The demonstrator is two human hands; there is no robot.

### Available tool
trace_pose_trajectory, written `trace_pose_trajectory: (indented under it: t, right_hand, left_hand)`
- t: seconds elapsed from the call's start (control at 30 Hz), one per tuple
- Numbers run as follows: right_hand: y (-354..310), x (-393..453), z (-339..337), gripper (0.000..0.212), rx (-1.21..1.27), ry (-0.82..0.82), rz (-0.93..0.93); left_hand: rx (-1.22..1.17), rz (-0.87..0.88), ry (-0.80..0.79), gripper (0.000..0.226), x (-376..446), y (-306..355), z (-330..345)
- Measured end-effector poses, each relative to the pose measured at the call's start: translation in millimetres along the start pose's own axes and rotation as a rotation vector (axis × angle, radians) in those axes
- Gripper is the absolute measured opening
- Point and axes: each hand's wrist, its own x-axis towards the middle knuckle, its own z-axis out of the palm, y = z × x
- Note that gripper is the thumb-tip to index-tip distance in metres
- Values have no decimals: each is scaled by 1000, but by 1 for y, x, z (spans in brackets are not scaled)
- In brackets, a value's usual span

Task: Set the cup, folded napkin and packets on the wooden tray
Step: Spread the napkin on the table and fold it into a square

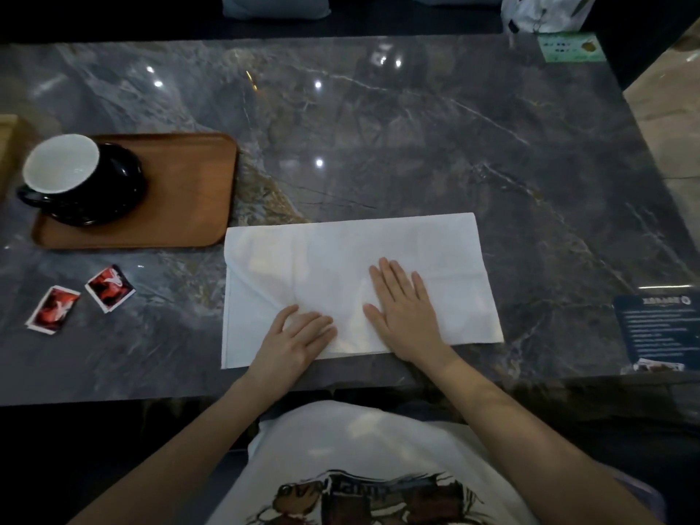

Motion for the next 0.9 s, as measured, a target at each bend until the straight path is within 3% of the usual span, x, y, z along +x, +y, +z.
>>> trace_pose_trajectory:
  t: [0.23, 0.37, 0.53, 0.77, 0.9]
  right_hand:
    - [2, 0, 3, 64, -15, -11, 5]
    - [1, 1, 3, 62, -11, -8, 14]
    - [2, 0, 4, 62, -20, -1, 4]
    - [2, 0, 4, 61, -13, 10, 2]
    - [3, 1, 5, 62, 7, 7, 3]
  left_hand:
    - [44, -368, 102, 46, -1, -20, -22]
    - [69, -445, 126, 29, -10, -27, -35]
    - [96, -419, 117, 26, -36, -19, -41]
    - [48, -432, -94, 36, -58, -14, -32]
    - [-8, -547, -183, 34, -50, -14, -40]
